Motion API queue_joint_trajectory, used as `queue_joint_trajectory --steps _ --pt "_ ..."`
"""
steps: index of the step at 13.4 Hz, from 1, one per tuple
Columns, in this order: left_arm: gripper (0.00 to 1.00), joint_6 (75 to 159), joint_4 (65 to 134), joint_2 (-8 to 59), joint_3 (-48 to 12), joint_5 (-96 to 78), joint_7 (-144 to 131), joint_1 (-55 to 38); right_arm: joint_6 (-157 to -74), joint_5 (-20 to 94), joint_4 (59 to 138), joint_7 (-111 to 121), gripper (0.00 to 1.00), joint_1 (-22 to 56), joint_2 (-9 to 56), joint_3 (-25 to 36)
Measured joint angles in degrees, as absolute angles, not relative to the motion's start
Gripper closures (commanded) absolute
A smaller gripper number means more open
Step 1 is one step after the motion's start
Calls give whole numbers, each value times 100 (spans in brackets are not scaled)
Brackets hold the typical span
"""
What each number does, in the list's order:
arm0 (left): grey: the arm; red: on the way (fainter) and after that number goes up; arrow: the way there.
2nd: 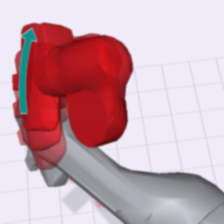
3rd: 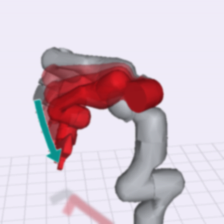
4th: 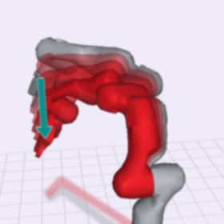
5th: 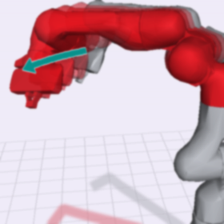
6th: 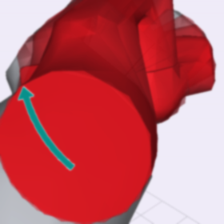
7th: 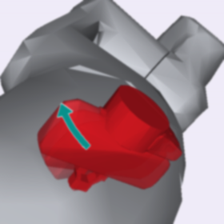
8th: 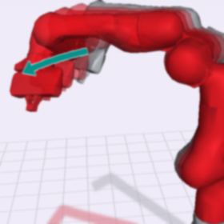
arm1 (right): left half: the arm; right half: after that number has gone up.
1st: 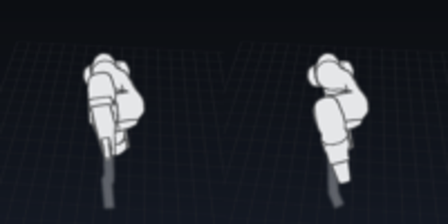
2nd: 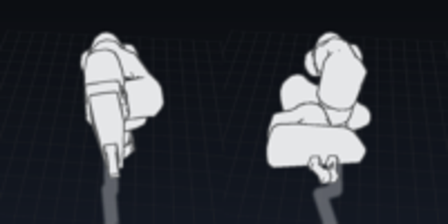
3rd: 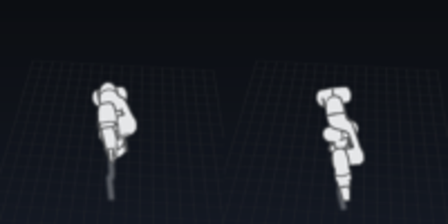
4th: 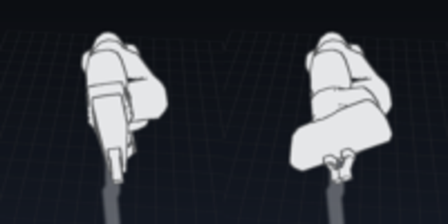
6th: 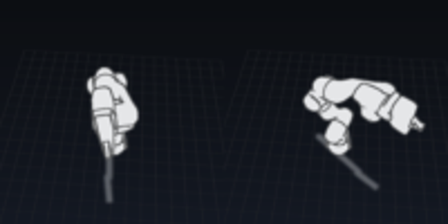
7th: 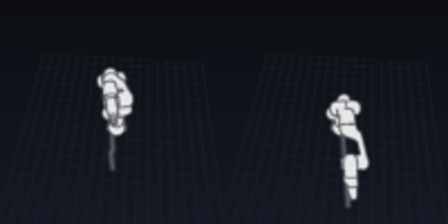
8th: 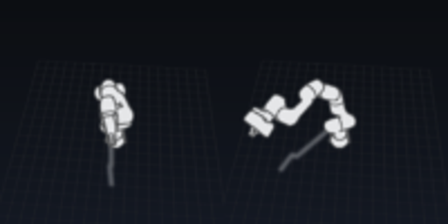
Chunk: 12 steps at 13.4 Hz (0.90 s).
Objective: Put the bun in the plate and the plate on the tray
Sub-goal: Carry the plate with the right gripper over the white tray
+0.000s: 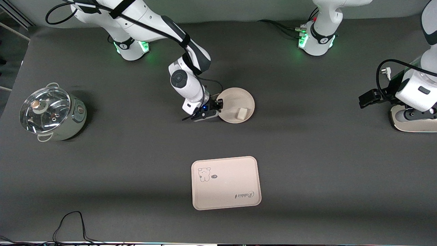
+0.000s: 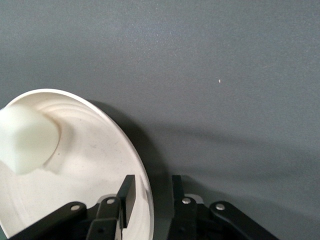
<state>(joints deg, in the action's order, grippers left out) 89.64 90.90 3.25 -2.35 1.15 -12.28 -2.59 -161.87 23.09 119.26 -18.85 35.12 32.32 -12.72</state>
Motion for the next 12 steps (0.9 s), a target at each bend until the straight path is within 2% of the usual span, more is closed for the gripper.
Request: queue_joint_trajectory --steps 1,2,3,12 --pt "0 8952 9088 323 -227 117 -1228 -252 -16187 2310 11924 -1887 70 3512 3232 -1272" --pt "0 8937 9086 323 -222 118 -1228 -227 -16187 2312 11923 -1888 88 3512 3234 -1272" --pt "0 8934 9086 323 -214 118 -1228 -191 -16187 2313 11923 -1888 100 3512 3238 -1272" --pt "0 8856 9088 463 -191 107 -1215 323 -15989 2343 11605 -1898 100 3494 3224 -1150"
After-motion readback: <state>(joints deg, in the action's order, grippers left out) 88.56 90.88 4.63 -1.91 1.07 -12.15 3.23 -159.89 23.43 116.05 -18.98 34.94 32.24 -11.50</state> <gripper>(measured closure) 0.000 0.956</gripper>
